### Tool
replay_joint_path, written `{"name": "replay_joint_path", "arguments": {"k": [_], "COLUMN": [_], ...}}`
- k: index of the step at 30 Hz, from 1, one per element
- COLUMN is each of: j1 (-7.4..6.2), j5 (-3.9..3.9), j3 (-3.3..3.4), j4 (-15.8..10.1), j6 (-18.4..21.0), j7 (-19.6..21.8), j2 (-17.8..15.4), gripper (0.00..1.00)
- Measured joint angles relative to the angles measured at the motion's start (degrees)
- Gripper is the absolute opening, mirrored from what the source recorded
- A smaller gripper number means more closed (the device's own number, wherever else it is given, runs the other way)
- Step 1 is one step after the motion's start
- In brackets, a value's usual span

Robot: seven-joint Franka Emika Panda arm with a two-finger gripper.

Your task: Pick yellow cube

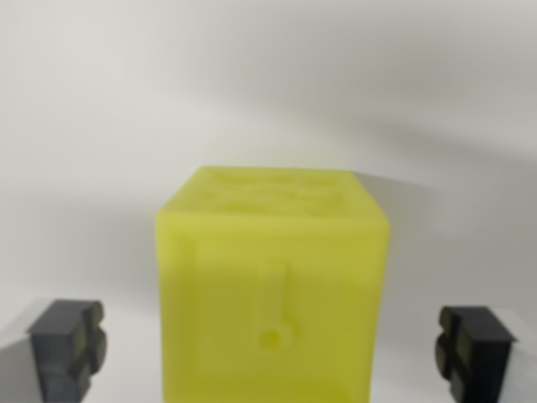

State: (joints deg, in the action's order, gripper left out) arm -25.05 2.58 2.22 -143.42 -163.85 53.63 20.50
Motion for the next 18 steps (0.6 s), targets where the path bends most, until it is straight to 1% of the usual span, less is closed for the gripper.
{"name": "replay_joint_path", "arguments": {"k": [10,14,15,18], "j1": [-0.19,-0.3,-0.45,-0.47], "j5": [1.29,1.73,1.97,1.97], "j3": [-0.07,-0.04,0.04,0.07], "j4": [1.16,1.44,1.48,1.41], "j6": [-3.17,-3.75,-3.78,-3.66], "j7": [-1.11,-1.51,-1.71,-1.7], "j2": [4.4,5.26,5.32,5.12], "gripper": [1.0,1.0,0.0,0.0]}}
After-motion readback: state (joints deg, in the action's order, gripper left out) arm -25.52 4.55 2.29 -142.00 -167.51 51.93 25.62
